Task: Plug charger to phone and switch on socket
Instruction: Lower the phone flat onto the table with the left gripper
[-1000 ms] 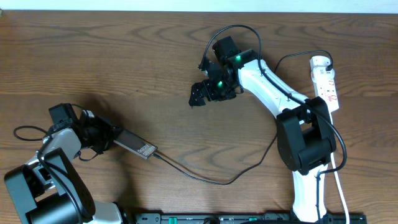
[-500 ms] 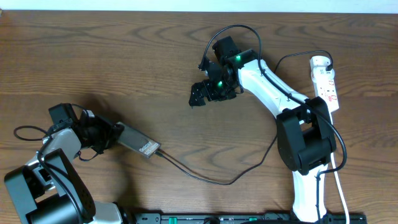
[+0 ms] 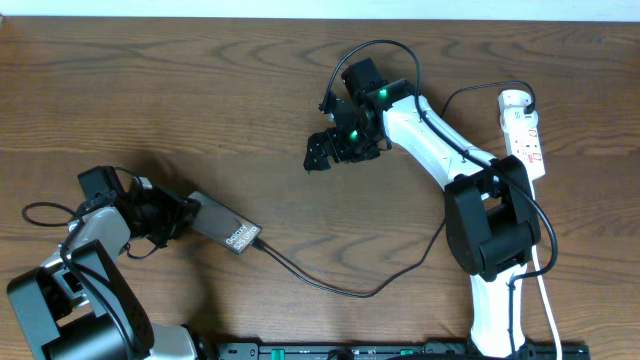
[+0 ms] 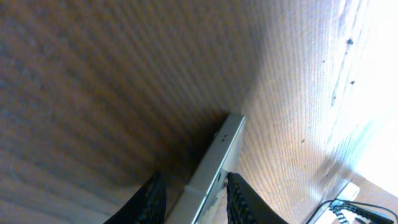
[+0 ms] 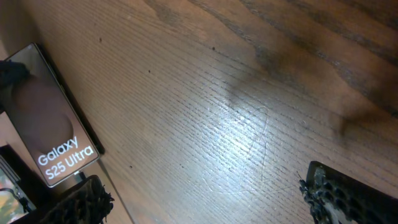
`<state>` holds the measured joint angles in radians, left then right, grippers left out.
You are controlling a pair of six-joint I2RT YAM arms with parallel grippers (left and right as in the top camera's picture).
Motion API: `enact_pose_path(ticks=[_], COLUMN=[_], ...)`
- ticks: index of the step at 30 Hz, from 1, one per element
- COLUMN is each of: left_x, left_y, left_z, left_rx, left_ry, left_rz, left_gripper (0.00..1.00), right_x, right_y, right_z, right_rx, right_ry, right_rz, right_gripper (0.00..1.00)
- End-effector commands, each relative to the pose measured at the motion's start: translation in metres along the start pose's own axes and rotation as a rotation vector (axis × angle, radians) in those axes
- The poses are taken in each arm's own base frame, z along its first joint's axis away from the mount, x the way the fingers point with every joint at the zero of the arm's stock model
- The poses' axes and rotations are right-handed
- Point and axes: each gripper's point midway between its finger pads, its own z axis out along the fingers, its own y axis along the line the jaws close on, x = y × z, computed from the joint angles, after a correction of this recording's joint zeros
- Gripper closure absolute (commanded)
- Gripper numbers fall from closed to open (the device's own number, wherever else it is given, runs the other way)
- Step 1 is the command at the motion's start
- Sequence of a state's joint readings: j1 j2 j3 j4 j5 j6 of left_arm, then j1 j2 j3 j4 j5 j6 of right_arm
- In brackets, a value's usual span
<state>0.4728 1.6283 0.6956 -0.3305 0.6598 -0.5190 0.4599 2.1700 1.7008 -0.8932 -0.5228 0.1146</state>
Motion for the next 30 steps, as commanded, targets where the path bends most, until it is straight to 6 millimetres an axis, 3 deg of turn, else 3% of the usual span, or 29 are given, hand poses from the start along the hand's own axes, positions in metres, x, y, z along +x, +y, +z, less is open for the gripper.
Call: enact_pose_path(ticks=[1,8,14,30], left_x=[0.011,0.011,0.014,0.021], left_y=[0.028,0.029,0.05,0.054], left_z=[0.007,0.007,0.003,0.002], left_rx=[-0.105,-0.113,-0.219,-0.24], left_ry=[0.02,0.019,0.014,0.035], left_rz=[-0.034,-0.036,-0.061,-0.078], left_gripper=[0.69,0.68,0.67,0.63], right_x=[-0.004,-0.004,-0.004,-0.004], right_y=[0.001,0.001,0.001,0.001], right_z=[-0.003,-0.003,-0.003,-0.003], right_rx=[-0.004,-0.004,-0.004,-0.004], right_ry=[-0.012,-0.012,-0.012,-0.012], right_rz=[0.005,0.005,0.005,0.005], right_gripper=[0.01,0.01,0.01,0.01])
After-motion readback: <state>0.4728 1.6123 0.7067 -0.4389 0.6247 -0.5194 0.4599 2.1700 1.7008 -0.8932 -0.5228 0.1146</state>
